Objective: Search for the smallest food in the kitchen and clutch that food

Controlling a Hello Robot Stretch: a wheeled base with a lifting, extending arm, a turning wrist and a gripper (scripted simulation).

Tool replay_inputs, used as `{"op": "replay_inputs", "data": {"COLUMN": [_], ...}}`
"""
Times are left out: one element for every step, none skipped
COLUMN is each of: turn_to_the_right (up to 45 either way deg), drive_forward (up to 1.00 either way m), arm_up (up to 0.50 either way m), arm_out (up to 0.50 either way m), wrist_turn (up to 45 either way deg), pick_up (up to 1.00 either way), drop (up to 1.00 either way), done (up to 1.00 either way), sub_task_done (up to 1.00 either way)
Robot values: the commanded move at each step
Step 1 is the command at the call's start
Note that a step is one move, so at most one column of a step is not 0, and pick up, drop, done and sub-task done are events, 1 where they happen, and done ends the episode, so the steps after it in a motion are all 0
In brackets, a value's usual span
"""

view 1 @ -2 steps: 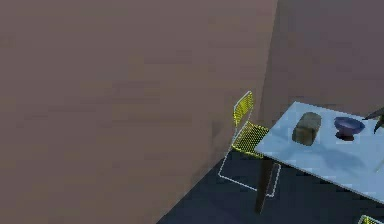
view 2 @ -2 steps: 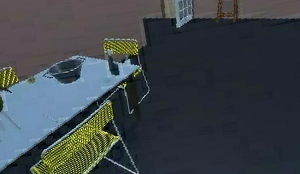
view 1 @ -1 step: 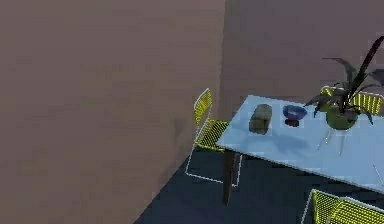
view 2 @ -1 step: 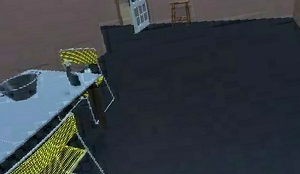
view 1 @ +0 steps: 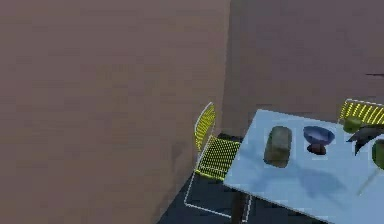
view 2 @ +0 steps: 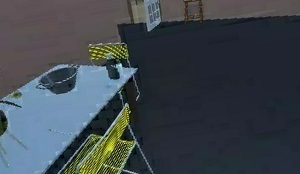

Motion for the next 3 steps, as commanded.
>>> {"op": "replay_inputs", "data": {"turn_to_the_right": [-12.0, 0.0, -30.0], "drive_forward": [0.00, 0.25, 0.00], "arm_up": [0.00, 0.00, 0.00], "arm_out": [0.00, 0.00, 0.00], "wrist_turn": [0.0, 0.0, 0.0], "pick_up": [0.00, 0.00, 0.00], "drop": [0.00, 0.00, 0.00], "done": [0.00, 0.00, 0.00], "sub_task_done": [0.00, 0.00, 0.00]}}
